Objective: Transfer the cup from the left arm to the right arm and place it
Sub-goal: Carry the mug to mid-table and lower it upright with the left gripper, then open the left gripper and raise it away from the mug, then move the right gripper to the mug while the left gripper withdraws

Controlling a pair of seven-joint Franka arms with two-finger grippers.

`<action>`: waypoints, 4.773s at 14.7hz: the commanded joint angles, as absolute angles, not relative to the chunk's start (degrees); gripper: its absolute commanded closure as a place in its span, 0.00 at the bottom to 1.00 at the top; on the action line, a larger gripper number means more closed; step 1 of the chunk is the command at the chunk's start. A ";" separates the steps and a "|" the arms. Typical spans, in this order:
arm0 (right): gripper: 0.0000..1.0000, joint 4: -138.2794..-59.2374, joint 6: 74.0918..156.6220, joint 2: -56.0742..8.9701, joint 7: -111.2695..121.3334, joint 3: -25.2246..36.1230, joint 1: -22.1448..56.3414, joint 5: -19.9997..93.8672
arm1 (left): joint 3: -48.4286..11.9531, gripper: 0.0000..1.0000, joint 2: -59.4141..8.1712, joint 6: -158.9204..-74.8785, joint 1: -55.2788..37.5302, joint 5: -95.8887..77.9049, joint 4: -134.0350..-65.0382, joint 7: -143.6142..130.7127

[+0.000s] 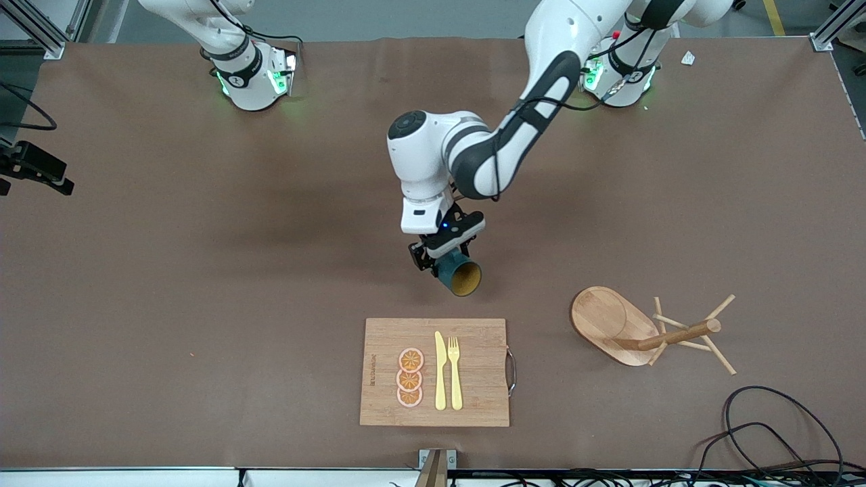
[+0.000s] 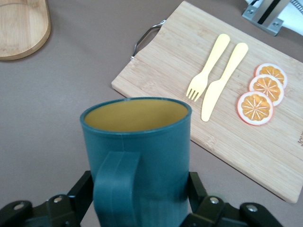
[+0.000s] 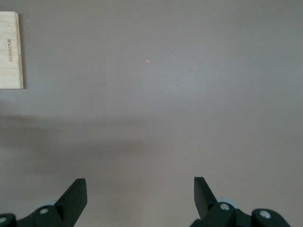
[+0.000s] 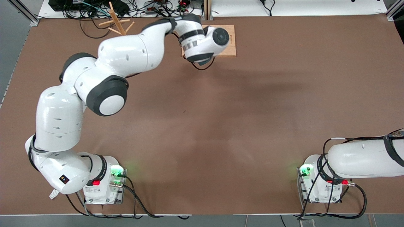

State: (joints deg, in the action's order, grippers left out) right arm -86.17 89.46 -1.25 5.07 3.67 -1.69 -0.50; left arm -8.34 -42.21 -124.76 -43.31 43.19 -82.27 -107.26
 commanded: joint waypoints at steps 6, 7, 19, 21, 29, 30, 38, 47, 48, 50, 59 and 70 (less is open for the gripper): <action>0.00 -87.19 89.38 -1.23 7.12 2.72 -4.31 -0.97 | -7.38 0.34 -48.51 -119.90 -49.91 61.95 -80.60 -121.46; 0.00 -87.19 89.38 -1.23 7.12 2.72 -4.31 -0.97 | -7.30 0.34 -49.21 -118.58 -50.88 62.92 -80.60 -122.25; 0.00 -87.45 89.38 -1.32 7.65 2.72 -4.57 -0.88 | -7.21 0.34 -57.03 -108.56 -57.04 78.03 -80.77 -134.21; 0.00 -87.45 89.38 -1.32 7.65 2.72 -4.57 -0.88 | -7.29 0.32 -58.62 -106.53 -57.30 81.46 -80.60 -134.91; 0.00 -87.45 89.38 -1.32 7.65 2.72 -4.57 -0.88 | -10.19 0.00 -55.91 -102.75 -61.52 73.68 -80.68 -137.46; 0.00 -87.45 89.38 -1.32 7.65 2.72 -4.57 -0.88 | -11.41 0.00 -55.03 -102.22 -61.78 70.52 -80.60 -137.55; 0.00 -87.36 89.38 -1.67 8.09 2.72 -4.75 -0.88 | -16.17 0.00 -39.93 -97.65 -60.39 50.22 -80.33 -129.93; 0.00 -87.36 91.84 -6.41 -0.41 2.37 2.35 3.16 | -16.08 0.00 -20.84 -97.65 -36.87 29.73 -79.54 -93.13; 0.00 -87.36 91.93 -6.85 -4.70 2.37 3.94 3.25 | -16.69 0.00 -19.87 -97.65 -32.30 27.71 -79.28 -88.55; 0.00 -87.36 92.72 -8.43 -13.40 2.37 8.24 4.47 | -16.18 0.00 -18.20 -97.65 -27.88 24.45 -79.19 -79.06; 0.00 -82.73 105.38 -22.47 -53.31 2.37 26.53 5.89 | -15.65 0.00 -9.15 -96.51 -5.47 6.61 -79.98 -45.13; 0.00 -75.76 122.14 -38.22 -76.10 2.29 39.28 9.76 | -6.06 0.00 -3.17 -84.38 -0.71 2.72 -81.55 -2.83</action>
